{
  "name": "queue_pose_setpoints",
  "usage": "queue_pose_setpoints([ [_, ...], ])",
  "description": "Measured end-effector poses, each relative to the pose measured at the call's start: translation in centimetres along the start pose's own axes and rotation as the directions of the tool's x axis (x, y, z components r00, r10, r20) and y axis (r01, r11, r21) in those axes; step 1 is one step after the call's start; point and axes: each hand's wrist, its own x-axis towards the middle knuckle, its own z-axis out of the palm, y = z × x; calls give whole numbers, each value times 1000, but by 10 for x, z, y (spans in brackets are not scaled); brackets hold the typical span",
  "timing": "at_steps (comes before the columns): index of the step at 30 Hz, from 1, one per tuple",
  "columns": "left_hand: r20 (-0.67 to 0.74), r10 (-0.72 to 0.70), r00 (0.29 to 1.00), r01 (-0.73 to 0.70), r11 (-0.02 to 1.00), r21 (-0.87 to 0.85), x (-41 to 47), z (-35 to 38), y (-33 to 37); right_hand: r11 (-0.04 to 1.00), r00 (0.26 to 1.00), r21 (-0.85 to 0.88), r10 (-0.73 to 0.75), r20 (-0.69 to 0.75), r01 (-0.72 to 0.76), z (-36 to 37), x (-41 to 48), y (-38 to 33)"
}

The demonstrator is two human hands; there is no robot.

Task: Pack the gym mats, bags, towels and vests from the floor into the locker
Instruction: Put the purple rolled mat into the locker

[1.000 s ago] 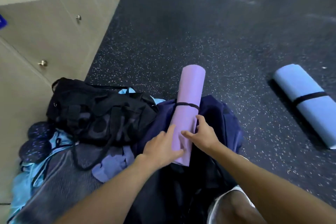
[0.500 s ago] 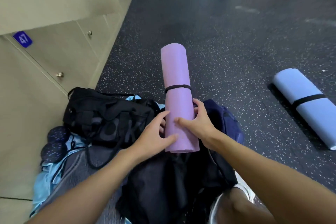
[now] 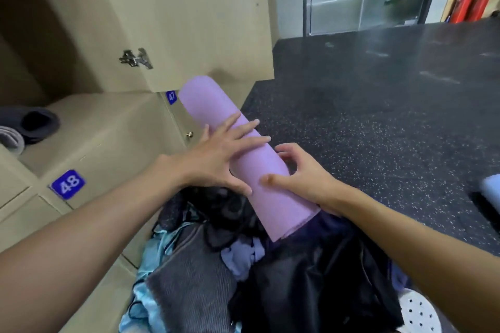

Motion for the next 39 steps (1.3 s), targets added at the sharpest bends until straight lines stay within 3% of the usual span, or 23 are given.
queue_pose_setpoints([
  [5, -101, -55, 993, 45, 994, -99, -30, -25, -64, 995, 993, -99, -18, 113, 30, 33, 39, -44],
  [13, -255, -256, 932, 250, 966, -57, -81, -74, -142, 995, 930, 52, -99, 353, 86, 89, 121, -106],
  [21, -405, -445, 799, 385, 895, -223, -104, -61, -226, 992, 929, 14, -123, 350, 126, 151, 211, -136],
  [24, -399, -510, 762, 426, 859, -284, -106, -45, -251, 987, 861, 54, -159, 483, 152, 162, 240, -140],
  [29, -391, -599, 699, 539, 801, -262, -111, -31, -275, 976, 654, -78, -76, 753, 203, 170, 279, -144],
  [34, -400, -703, 589, 689, 695, -208, -105, -19, -281, 954, 715, -81, -159, 680, 290, 178, 308, -147],
  [39, -341, -821, 458, 852, 515, -93, -109, -16, -284, 924, 782, -33, -303, 545, 381, 208, 333, -148],
])
